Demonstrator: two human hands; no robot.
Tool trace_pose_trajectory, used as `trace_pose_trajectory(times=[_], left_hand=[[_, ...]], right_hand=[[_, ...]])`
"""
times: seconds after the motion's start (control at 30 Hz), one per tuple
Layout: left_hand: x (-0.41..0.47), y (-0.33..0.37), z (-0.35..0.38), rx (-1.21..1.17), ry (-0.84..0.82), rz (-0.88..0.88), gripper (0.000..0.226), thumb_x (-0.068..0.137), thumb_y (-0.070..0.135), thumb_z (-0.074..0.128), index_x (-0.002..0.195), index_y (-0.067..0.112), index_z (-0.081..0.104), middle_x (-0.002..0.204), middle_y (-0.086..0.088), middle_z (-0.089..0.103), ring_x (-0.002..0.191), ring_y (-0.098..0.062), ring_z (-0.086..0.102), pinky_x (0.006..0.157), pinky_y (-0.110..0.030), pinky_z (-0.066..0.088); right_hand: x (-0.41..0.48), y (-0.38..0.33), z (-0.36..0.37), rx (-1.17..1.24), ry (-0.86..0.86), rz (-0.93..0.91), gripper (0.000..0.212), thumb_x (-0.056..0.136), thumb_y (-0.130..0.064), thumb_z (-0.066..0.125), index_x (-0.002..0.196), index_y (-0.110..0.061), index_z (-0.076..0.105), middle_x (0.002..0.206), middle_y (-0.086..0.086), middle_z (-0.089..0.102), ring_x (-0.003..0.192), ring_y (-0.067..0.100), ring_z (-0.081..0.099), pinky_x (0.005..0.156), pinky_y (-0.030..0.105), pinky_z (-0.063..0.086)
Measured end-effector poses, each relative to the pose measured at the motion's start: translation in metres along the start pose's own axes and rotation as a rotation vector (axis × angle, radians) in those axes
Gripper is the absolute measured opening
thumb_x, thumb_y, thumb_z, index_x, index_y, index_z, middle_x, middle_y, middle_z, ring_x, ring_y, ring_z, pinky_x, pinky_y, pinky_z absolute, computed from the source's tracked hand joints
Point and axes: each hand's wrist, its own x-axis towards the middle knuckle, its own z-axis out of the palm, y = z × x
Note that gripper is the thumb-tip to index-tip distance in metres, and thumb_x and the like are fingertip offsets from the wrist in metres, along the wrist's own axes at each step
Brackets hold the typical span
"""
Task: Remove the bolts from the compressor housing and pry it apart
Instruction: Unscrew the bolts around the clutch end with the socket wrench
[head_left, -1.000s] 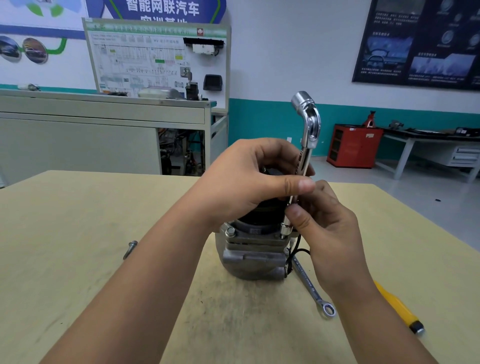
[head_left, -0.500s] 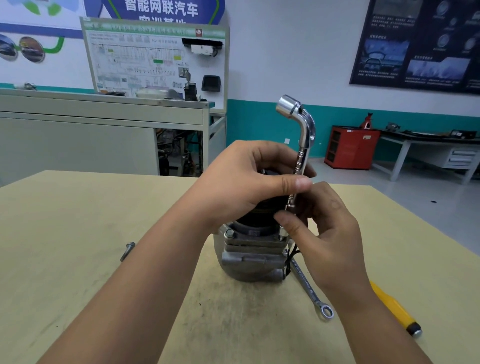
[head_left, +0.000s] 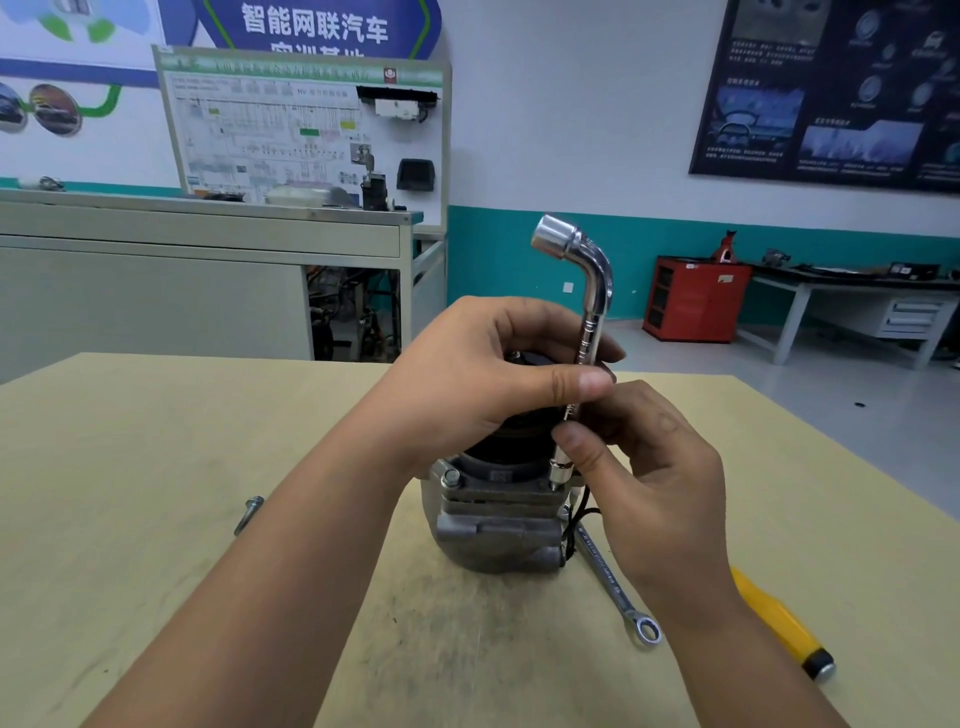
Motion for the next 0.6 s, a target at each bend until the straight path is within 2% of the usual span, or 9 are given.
trace_pose_trajectory(times=[0.13, 0.3, 0.5, 0.6], left_hand=[[-0.0008, -0.0003, -0.0003, -0.029, 0.000, -0.003, 0.015, 0.071, 0.023, 0.073, 0.083, 0.031, 0.076, 0.083, 0.003, 0.075, 0.085, -0.013, 0.071, 0.080, -0.023, 0.056], [-0.0005, -0.0018, -0.0009, -0.041, 0.029, -0.014, 0.016, 0.070, 0.022, 0.074, 0.086, 0.024, 0.075, 0.086, -0.001, 0.075, 0.088, -0.018, 0.071, 0.089, -0.034, 0.056], [-0.0008, -0.0001, 0.0002, -0.063, 0.017, 0.015, 0.015, 0.072, 0.018, 0.072, 0.083, 0.027, 0.076, 0.084, 0.003, 0.075, 0.082, -0.008, 0.070, 0.079, -0.020, 0.054], [-0.0009, 0.0003, -0.0001, -0.071, 0.019, 0.016, 0.014, 0.073, 0.019, 0.072, 0.083, 0.027, 0.076, 0.086, 0.002, 0.076, 0.087, -0.012, 0.071, 0.083, -0.022, 0.055]], right_hand=[[-0.0009, -0.0012, 0.0004, 0.023, 0.028, -0.002, 0.015, 0.082, -0.026, 0.060, 0.095, -0.034, 0.062, 0.085, -0.013, 0.062, 0.080, 0.006, 0.059, 0.072, 0.017, 0.047], [0.0001, -0.0011, 0.0007, 0.064, 0.047, -0.008, 0.013, 0.084, -0.024, 0.059, 0.092, -0.034, 0.062, 0.083, -0.020, 0.060, 0.079, 0.004, 0.058, 0.071, 0.016, 0.046], [0.0001, -0.0006, -0.0012, 0.073, 0.061, -0.009, 0.010, 0.085, -0.023, 0.058, 0.088, -0.031, 0.063, 0.083, -0.011, 0.061, 0.079, 0.005, 0.058, 0.072, 0.015, 0.046], [0.0004, 0.0001, -0.0014, 0.126, 0.099, 0.032, 0.011, 0.086, -0.025, 0.057, 0.090, -0.032, 0.064, 0.083, -0.009, 0.063, 0.078, 0.006, 0.058, 0.071, 0.017, 0.048]])
